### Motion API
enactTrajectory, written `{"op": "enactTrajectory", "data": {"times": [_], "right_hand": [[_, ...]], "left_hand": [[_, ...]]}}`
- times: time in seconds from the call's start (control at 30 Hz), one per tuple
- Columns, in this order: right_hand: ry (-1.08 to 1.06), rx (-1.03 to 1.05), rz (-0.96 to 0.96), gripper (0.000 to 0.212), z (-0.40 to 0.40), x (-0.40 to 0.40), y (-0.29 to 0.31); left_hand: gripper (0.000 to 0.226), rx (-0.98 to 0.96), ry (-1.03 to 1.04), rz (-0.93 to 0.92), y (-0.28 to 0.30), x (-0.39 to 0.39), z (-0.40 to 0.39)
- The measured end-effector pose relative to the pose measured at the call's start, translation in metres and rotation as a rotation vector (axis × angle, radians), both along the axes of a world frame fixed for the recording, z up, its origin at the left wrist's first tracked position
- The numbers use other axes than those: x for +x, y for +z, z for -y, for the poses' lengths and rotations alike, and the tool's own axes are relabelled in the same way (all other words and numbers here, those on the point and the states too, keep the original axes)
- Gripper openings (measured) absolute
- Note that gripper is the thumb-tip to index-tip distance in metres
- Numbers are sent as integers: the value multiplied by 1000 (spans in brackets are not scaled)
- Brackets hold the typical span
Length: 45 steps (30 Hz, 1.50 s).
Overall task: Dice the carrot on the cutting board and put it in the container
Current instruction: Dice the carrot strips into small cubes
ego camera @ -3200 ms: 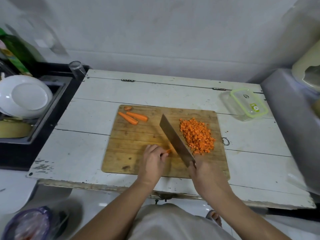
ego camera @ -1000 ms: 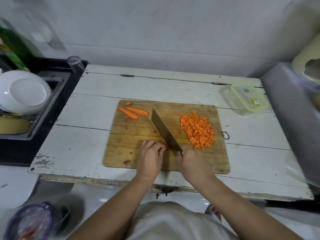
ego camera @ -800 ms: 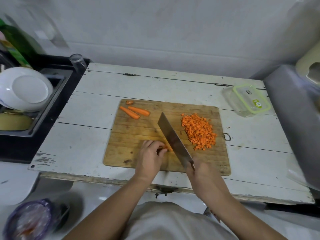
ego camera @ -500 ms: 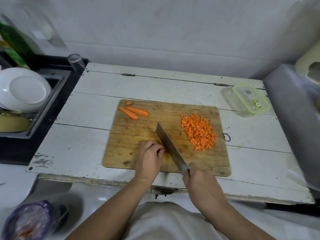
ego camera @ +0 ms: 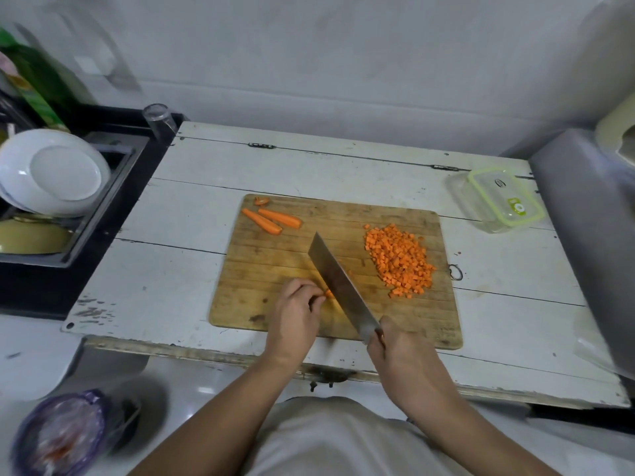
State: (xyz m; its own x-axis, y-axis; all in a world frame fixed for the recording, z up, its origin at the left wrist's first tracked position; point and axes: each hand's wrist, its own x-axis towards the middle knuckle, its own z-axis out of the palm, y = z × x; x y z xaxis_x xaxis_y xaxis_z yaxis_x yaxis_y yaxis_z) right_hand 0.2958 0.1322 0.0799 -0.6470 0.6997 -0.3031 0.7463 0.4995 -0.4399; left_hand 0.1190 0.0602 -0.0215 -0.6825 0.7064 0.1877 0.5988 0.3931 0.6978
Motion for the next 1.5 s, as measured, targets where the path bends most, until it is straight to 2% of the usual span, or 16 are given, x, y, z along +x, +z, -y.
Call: {"op": "enactTrajectory", "data": {"times": [0.2, 0.37, 0.5, 0.63, 0.87, 1.03, 1.2, 1.3, 1.37, 1.43, 1.5], "right_hand": [[-35, -24, 61, 24, 6, -8, -3], [21, 99, 101, 16, -5, -41, -13], [-29, 47, 31, 22, -16, -39, -11], [-126, -37, -35, 24, -20, -10, -7], [8, -74, 34, 26, 5, -24, -6], [-157, -80, 76, 26, -21, -19, -1], [-287, -79, 64, 22, -54, -7, 0], [-296, -132, 16, 20, -59, -11, 6], [-282, -136, -30, 19, -59, -14, 9], [-275, -113, -65, 16, -57, -18, 13], [-284, -97, -82, 16, -57, -21, 13]], "left_hand": [[5, -61, 15, -21, 4, 5, -13], [7, -69, 16, -41, 4, 6, -14], [8, -74, -6, -11, 8, 5, -12], [15, -36, -3, 122, 10, -10, 3], [15, -52, 143, 111, 12, -27, 33], [17, -67, 124, 102, 13, -29, 33], [29, -113, 47, -6, 23, -57, 19], [47, -165, -5, -195, 29, -115, 2], [54, -268, -99, -301, 33, -158, -11], [51, -455, -220, -401, 36, -183, -23], [45, -542, -320, -492, 36, -194, -30]]}}
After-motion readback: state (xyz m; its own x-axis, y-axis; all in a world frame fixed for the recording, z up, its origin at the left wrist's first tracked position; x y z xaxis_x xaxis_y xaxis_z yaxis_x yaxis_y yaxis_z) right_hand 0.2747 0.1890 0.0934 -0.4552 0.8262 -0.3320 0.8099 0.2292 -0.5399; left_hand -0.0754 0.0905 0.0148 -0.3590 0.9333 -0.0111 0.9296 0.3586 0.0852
